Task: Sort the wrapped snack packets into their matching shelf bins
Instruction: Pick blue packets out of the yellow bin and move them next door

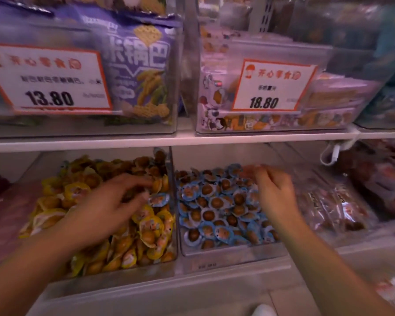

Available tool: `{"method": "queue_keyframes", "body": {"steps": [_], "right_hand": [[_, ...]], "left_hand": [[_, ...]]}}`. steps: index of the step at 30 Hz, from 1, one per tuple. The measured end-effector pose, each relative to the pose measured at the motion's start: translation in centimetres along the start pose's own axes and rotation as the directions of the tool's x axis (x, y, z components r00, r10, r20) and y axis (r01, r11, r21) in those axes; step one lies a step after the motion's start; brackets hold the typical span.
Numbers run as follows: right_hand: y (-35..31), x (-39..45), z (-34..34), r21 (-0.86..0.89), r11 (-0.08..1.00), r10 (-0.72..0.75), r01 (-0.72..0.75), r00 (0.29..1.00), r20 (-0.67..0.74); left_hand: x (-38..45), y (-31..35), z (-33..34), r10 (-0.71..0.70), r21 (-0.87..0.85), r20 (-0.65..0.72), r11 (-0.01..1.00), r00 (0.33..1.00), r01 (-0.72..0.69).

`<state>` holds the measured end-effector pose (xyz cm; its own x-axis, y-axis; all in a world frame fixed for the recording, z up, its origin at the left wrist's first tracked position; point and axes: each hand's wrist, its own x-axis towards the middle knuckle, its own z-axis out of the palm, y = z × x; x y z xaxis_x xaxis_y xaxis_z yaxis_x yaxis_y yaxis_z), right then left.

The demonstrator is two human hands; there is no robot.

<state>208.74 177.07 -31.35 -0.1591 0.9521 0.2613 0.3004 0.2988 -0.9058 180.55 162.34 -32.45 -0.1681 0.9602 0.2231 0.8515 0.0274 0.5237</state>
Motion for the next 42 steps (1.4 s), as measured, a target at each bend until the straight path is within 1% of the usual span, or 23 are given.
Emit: {"method": "queue_keyframes", "body": {"steps": [2,5,8,10,13,14,16,18,19,21,23,25,27,28,31,32,34,35,36,37,39,41,42], "right_hand": [[-1.2,-1.2,2.0,0.032,0.997,-0.075,0.074,0.996,0.040],[-3.1,-3.6,5.1,-0.001,0.967,-0.252,0.256,0.953,0.168],[-4.1,-5.0,7.8,-0.107,0.898,-0.374,0.428,0.867,0.331],[-4.5,-5.0,8.9,-0.149,0.875,-0.395,0.461,0.857,0.331],[-5.7,-4.4,9.9,-0.235,0.829,-0.440,0.508,0.851,0.287],[-6.1,-4.2,10.2,-0.283,0.785,-0.467,0.550,0.827,0.312],[-6.8,-3.9,10.9,-0.362,0.661,-0.498,0.657,0.746,0.443],[-7.1,-3.9,11.4,-0.427,0.534,-0.403,0.730,0.663,0.630],[-7.1,-3.9,11.6,-0.464,0.472,-0.314,0.750,0.635,0.706],[-6.8,-3.7,12.0,-0.524,0.345,-0.179,0.778,0.603,0.777],[-6.9,-3.6,12.5,-0.548,0.275,-0.126,0.790,0.595,0.794],[-7.0,-3.5,12.9,-0.565,0.245,-0.091,0.788,0.599,0.796],[-7.1,-3.6,13.0,-0.561,0.262,-0.105,0.785,0.602,0.792],[-7.1,-3.6,12.8,-0.541,0.312,-0.144,0.781,0.601,0.786],[-7.0,-3.8,12.2,-0.391,0.588,-0.306,0.708,0.642,0.703],[-6.9,-3.9,11.9,-0.337,0.667,-0.326,0.665,0.666,0.671],[-6.5,-3.9,11.7,-0.268,0.733,-0.353,0.625,0.686,0.637],[-6.4,-4.0,11.7,-0.260,0.736,-0.365,0.625,0.690,0.626],[-6.2,-4.0,11.7,-0.255,0.735,-0.381,0.628,0.694,0.611],[-6.1,-4.0,11.7,-0.251,0.736,-0.392,0.629,0.698,0.599],[-5.9,-4.0,11.8,-0.244,0.751,-0.393,0.614,0.712,0.581],[-5.7,-3.9,11.8,-0.232,0.764,-0.392,0.602,0.719,0.574],[-5.6,-3.9,11.8,-0.223,0.767,-0.400,0.602,0.719,0.569]], "left_hand": [[-0.9,-0.2,0.2,0.007,0.134,0.100,0.991,0.995,-0.020],[-1.9,-0.8,-0.6,0.007,0.177,0.065,0.984,0.998,-0.018],[-2.4,-1.9,-2.4,-0.017,0.145,-0.093,0.989,0.995,0.030],[-2.9,-2.7,-3.3,-0.078,0.107,-0.247,0.989,0.966,0.107],[-3.7,-3.6,-4.0,-0.194,0.036,-0.432,0.972,0.881,0.232],[-3.8,-3.8,-4.0,-0.197,0.058,-0.476,0.965,0.857,0.254],[-3.6,-3.7,-3.6,-0.137,0.241,-0.510,0.925,0.849,0.294],[-3.3,-2.8,-2.7,-0.044,0.395,-0.442,0.887,0.896,0.239],[-3.2,-2.3,-2.3,0.013,0.442,-0.374,0.882,0.927,0.166],[-2.9,-1.8,-1.4,0.075,0.518,-0.176,0.855,0.982,0.027],[-2.8,-2.1,-0.8,-0.001,0.530,-0.048,0.847,0.999,0.027],[-2.7,-2.6,-0.6,-0.098,0.490,-0.034,0.866,0.995,0.102],[-2.6,-2.9,-0.8,-0.076,0.458,-0.061,0.884,0.995,0.096],[-2.4,-3.0,-1.1,-0.044,0.444,-0.076,0.893,0.996,0.073],[-2.0,-3.3,-1.7,0.012,0.289,-0.134,0.957,0.991,0.028],[-1.9,-3.2,-1.9,-0.029,0.154,-0.183,0.986,0.983,0.057],[-1.3,-3.1,-2.0,-0.161,-0.108,-0.310,0.985,0.937,0.133],[-0.9,-3.1,-2.1,-0.176,-0.118,-0.374,0.983,0.911,0.141],[-0.4,-3.1,-2.1,-0.144,-0.037,-0.409,0.989,0.901,0.141],[0.0,-3.1,-2.0,-0.098,0.058,-0.388,0.990,0.916,0.130],[0.7,-2.7,-1.5,-0.053,0.261,-0.191,0.960,0.980,0.103],[1.0,-2.6,-0.5,-0.088,0.467,0.004,0.881,0.996,0.076],[1.1,-2.8,-0.1,-0.105,0.518,0.044,0.853,0.994,0.067]]}}
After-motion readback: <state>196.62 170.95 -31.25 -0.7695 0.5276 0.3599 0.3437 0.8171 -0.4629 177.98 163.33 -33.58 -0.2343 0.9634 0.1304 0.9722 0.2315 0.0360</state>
